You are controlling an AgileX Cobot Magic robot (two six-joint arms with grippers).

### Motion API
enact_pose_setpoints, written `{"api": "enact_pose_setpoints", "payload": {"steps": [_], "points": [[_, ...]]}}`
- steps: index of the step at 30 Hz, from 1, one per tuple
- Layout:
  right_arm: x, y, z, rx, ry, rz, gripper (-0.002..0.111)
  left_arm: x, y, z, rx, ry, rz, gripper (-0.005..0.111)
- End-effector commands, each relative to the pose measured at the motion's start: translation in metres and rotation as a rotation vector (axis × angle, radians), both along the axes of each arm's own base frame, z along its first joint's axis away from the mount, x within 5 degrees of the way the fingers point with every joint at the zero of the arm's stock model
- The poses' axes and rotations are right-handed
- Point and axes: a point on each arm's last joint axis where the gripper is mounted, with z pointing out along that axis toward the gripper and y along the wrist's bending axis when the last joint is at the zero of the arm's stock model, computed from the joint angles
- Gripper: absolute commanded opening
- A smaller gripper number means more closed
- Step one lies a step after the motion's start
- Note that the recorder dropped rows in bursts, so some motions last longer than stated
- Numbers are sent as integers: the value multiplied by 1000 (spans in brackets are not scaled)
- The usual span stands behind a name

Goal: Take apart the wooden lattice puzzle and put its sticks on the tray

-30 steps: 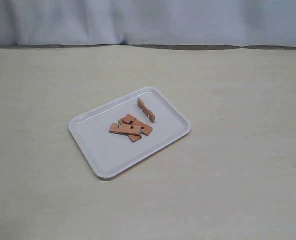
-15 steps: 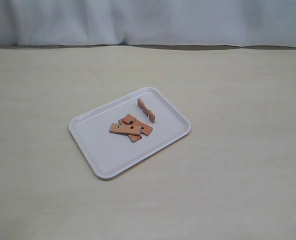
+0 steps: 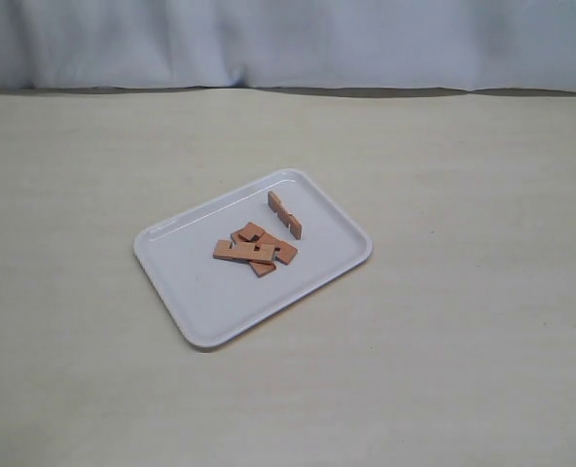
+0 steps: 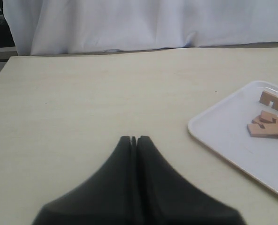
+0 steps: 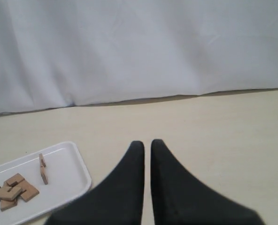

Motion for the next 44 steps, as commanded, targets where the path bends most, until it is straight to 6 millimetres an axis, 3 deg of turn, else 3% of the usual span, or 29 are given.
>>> {"api": "enact_pose_setpoints", "payload": {"steps": [1,44], "points": [[-1,0,-7,11,71,-3,5,0,0,1,4,-13,-3,0],[-1,0,-9,15,92,-2,5,0,0,1,4,-13,-3,0]]}}
